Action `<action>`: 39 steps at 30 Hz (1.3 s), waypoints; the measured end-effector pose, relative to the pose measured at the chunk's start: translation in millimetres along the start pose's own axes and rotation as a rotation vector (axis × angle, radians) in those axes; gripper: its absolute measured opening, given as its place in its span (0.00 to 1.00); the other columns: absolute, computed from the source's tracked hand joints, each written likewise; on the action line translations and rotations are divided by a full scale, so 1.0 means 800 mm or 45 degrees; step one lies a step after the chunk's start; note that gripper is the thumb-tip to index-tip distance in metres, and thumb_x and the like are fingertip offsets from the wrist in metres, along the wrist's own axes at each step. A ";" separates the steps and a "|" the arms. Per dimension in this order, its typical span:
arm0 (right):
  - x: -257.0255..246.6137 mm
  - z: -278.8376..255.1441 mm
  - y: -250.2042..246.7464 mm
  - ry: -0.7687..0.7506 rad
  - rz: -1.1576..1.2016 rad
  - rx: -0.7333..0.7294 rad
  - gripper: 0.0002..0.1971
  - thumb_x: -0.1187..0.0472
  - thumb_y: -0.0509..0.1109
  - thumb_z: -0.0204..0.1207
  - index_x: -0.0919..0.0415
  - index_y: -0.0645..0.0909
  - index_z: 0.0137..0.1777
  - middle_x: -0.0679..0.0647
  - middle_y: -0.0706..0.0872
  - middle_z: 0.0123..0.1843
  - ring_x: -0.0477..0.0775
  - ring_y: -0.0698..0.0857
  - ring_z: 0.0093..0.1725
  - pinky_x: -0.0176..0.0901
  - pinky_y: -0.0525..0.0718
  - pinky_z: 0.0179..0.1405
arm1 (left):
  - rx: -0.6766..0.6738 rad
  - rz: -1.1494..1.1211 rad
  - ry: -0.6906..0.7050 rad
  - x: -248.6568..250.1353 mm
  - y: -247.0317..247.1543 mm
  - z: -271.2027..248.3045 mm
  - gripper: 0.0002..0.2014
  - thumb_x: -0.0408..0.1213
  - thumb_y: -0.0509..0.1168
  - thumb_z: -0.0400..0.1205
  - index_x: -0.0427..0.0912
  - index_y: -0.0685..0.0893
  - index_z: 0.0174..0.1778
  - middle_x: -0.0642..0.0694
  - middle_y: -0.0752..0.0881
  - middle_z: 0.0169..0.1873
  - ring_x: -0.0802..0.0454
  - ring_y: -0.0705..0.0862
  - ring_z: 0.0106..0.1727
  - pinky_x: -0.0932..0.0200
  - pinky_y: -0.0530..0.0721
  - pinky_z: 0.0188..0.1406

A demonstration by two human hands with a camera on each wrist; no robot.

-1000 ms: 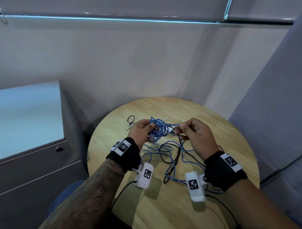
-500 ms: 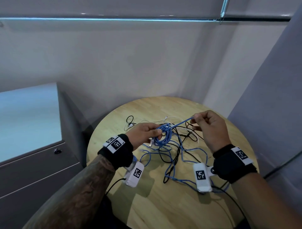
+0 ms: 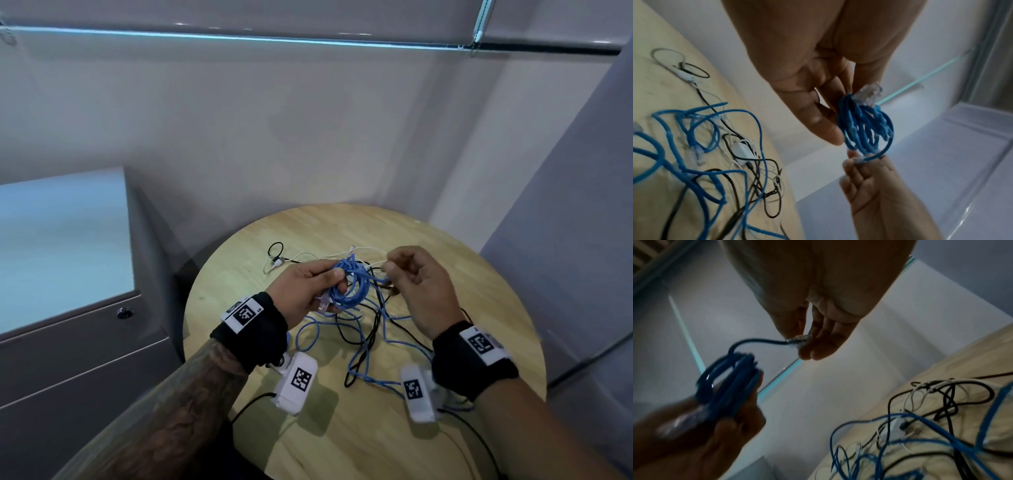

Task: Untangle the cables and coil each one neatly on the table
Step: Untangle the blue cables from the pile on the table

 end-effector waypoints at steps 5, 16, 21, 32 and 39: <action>-0.002 -0.027 0.036 -0.103 0.086 0.168 0.07 0.60 0.63 0.88 0.61 0.80 0.50 0.58 0.89 0.49 0.55 0.91 0.44 0.47 0.87 0.43 | 0.137 -0.176 -0.015 -0.002 0.000 0.004 0.11 0.37 0.64 0.85 0.38 0.86 0.59 0.48 0.82 0.36 0.50 0.81 0.38 0.49 0.84 0.47; -0.004 -0.020 0.032 -0.335 -0.442 0.052 0.08 0.61 0.66 0.86 0.54 0.87 0.55 0.46 0.87 0.52 0.42 0.84 0.52 0.34 0.79 0.53 | 0.151 -0.212 -0.056 -0.004 0.009 0.002 0.09 0.35 0.63 0.85 0.38 0.86 0.57 0.47 0.83 0.35 0.52 0.81 0.34 0.58 0.83 0.33; -0.001 -0.020 0.040 0.368 0.156 -0.038 0.10 0.67 0.65 0.85 0.56 0.87 0.52 0.49 0.90 0.39 0.41 0.83 0.32 0.37 0.74 0.32 | 0.310 0.008 0.071 -0.011 0.018 0.005 0.11 0.30 0.65 0.84 0.37 0.88 0.60 0.45 0.86 0.33 0.53 0.81 0.29 0.61 0.82 0.29; -0.001 -0.025 0.045 0.569 0.369 -0.170 0.17 0.57 0.76 0.77 0.59 0.82 0.64 0.55 0.88 0.44 0.45 0.76 0.34 0.40 0.68 0.32 | 0.388 0.357 0.246 -0.013 0.022 0.002 0.10 0.33 0.66 0.84 0.40 0.89 0.59 0.48 0.87 0.33 0.52 0.77 0.26 0.56 0.78 0.30; -0.003 -0.019 0.036 0.594 0.450 -0.137 0.09 0.63 0.74 0.79 0.58 0.83 0.57 0.54 0.88 0.39 0.47 0.77 0.33 0.35 0.68 0.24 | 0.189 0.491 0.277 -0.006 0.026 0.000 0.14 0.32 0.64 0.85 0.54 0.85 0.61 0.53 0.89 0.40 0.51 0.84 0.37 0.57 0.87 0.40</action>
Point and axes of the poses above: each hand's wrist, its own z-axis towards the middle knuckle, its own y-axis out of the palm, x = y × z, the point moved 2 cm from there along z, towards the middle knuckle
